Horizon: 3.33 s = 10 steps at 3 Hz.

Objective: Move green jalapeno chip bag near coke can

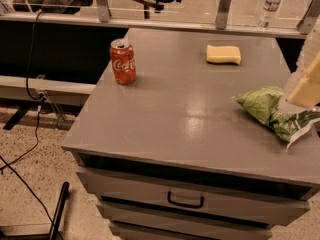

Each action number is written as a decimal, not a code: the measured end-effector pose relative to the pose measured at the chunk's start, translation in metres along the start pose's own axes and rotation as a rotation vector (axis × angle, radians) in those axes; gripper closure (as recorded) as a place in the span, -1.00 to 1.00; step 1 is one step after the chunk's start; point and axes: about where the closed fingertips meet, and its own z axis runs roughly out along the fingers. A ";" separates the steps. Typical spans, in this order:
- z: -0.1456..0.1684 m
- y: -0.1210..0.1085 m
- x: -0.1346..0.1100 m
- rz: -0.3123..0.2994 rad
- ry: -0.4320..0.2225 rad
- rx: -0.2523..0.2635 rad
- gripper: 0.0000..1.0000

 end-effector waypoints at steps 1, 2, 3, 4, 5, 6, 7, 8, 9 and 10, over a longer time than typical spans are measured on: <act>0.000 0.000 0.000 0.000 0.000 0.000 -1.00; 0.000 0.000 0.000 -0.001 0.002 0.001 -1.00; 0.015 -0.012 0.016 -0.021 0.040 0.023 -1.00; 0.042 -0.029 0.042 -0.035 0.081 0.035 -1.00; 0.072 -0.039 0.062 -0.028 0.101 0.024 -1.00; 0.108 -0.041 0.092 0.005 0.120 -0.013 -1.00; 0.130 -0.037 0.113 0.030 0.134 -0.047 -1.00; 0.148 -0.034 0.129 0.052 0.143 -0.073 -1.00; 0.163 -0.030 0.142 0.071 0.153 -0.101 -1.00; 0.176 -0.025 0.152 0.084 0.159 -0.132 -1.00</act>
Offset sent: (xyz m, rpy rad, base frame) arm 0.0285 -0.0270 -0.0275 -0.0921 0.0474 -0.0299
